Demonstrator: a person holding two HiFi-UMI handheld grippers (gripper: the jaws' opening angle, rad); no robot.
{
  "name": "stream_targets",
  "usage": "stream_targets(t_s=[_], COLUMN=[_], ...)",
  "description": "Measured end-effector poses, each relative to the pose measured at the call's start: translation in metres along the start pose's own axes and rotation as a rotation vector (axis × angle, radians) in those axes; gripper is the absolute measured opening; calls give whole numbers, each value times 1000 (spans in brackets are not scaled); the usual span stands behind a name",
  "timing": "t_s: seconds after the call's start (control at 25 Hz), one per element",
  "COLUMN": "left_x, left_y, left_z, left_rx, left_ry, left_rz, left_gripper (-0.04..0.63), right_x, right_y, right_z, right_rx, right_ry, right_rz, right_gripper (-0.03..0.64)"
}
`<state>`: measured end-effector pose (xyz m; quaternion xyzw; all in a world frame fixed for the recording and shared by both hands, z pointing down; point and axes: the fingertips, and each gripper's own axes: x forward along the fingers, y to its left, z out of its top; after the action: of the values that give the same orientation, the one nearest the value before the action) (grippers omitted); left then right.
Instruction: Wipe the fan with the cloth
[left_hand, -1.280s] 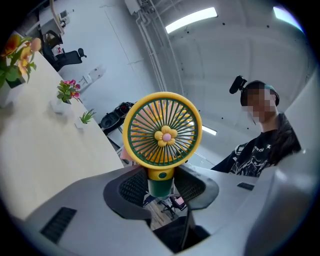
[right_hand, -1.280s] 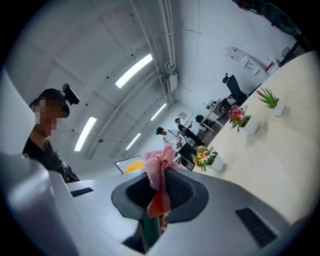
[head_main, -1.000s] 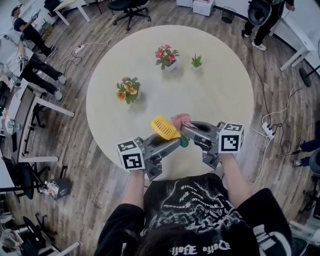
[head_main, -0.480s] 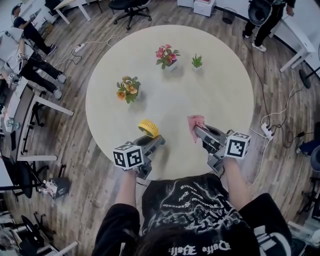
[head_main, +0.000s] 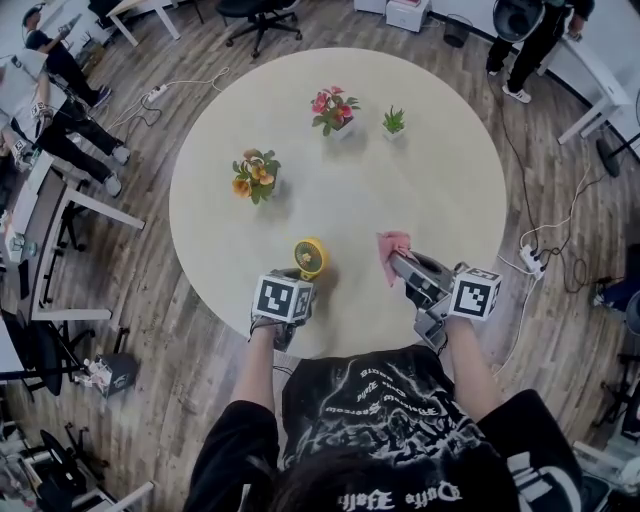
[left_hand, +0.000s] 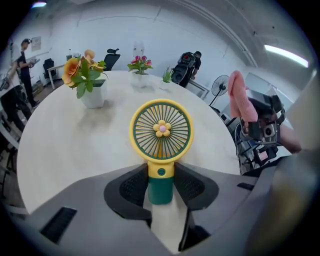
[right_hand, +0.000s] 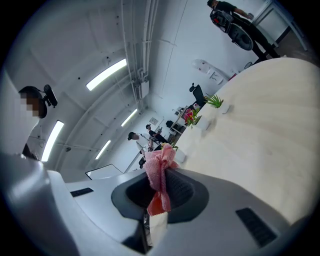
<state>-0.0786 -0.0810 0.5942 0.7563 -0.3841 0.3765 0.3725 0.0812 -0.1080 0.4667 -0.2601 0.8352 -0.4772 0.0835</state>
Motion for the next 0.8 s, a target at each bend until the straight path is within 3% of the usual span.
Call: stream_targets(t_s=[0.24,0.4,0.6,0.68,0.8], left_x=[15,22,23,23,21], left_y=[-9,-5,-10,-10,-9], left_z=[1,-2,6,7,2], left_rx=[142,156,211,204,102], left_ry=[68,109,61,33,0], left_rz=[50,62,70,66,44], left_gripper=[178,179,182,183,216], right_x=[-6,-6,-8,-7,-5], right_y=[-4,-12,-14,-15,-15], right_z=[-1,-9,-16,-15,-15], right_rx=[5,-4,-2,-13,-50], right_ry=[-1,32,40,30,34], right_rz=[-18,-64,-90,-114,-137], right_gripper=[49,49,49,49,49])
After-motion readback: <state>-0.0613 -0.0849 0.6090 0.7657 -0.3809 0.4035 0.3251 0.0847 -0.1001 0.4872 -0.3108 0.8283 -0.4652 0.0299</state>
